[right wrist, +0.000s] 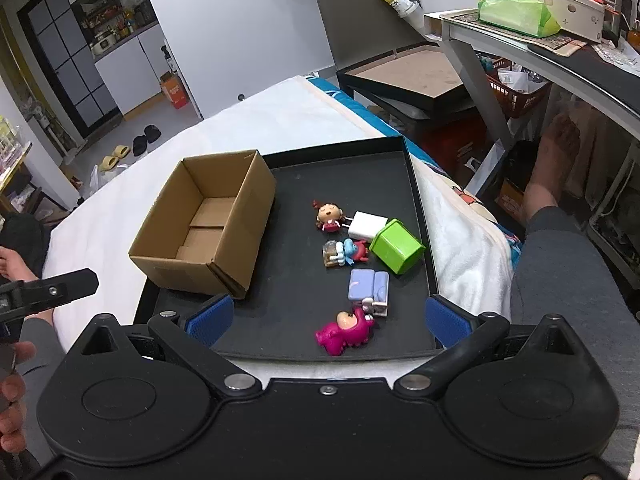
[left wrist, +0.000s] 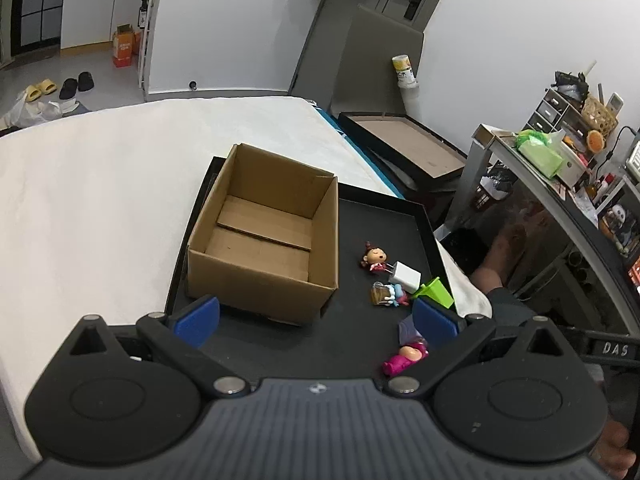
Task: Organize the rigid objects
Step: 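Move the right gripper toward the lavender block figure on the tray, then close the right gripper on the lavender block figure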
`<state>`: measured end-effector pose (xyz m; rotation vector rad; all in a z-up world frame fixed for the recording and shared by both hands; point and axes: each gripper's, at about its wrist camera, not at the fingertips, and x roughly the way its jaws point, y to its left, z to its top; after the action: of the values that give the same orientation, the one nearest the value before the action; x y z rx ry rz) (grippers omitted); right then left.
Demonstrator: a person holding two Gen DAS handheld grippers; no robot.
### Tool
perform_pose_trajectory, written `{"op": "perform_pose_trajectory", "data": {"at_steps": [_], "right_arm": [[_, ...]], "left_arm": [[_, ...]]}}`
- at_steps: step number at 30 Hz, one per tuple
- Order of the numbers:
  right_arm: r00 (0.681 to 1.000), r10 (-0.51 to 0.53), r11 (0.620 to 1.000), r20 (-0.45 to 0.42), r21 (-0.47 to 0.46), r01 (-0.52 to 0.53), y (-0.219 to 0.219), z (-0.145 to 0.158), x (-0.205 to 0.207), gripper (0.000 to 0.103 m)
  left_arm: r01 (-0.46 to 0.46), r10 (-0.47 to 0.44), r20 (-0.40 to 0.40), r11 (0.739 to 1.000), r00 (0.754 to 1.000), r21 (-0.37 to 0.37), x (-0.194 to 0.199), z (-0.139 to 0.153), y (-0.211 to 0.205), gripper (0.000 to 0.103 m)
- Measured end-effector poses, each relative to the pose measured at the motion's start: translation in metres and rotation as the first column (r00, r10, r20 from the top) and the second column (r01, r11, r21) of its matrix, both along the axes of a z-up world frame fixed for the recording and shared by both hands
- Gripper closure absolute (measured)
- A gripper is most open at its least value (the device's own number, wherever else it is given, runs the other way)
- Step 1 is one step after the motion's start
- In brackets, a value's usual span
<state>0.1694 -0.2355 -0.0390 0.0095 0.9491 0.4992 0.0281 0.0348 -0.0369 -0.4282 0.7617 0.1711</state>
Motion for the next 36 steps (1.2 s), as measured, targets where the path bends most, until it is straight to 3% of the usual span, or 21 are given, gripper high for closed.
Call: {"op": "perform_pose_trajectory", "data": {"at_steps": [11, 32, 36], "right_arm": [[0.999, -0.035, 0.997, 0.001, 0.062, 0.035, 0.0, -0.009, 0.014, 0.0], [0.996, -0.093, 0.996, -0.012, -0.011, 0.093, 0.01, -0.027, 0.034, 0.0], [0.994, -0.101, 0.994, -0.04, -0.032, 0.1, 0.011, -0.032, 0.04, 0.001]], "left_arm": [[-0.012, 0.013, 0.018, 0.999, 1.0, -0.032, 0.015, -0.014, 0.026, 0.001], [-0.025, 0.026, 0.066, 0.999, 0.997, -0.025, 0.054, -0.027, 0.068, 0.004], [-0.038, 0.043, 0.095, 0.998, 0.995, -0.051, 0.057, -0.036, 0.08, 0.006]]}}
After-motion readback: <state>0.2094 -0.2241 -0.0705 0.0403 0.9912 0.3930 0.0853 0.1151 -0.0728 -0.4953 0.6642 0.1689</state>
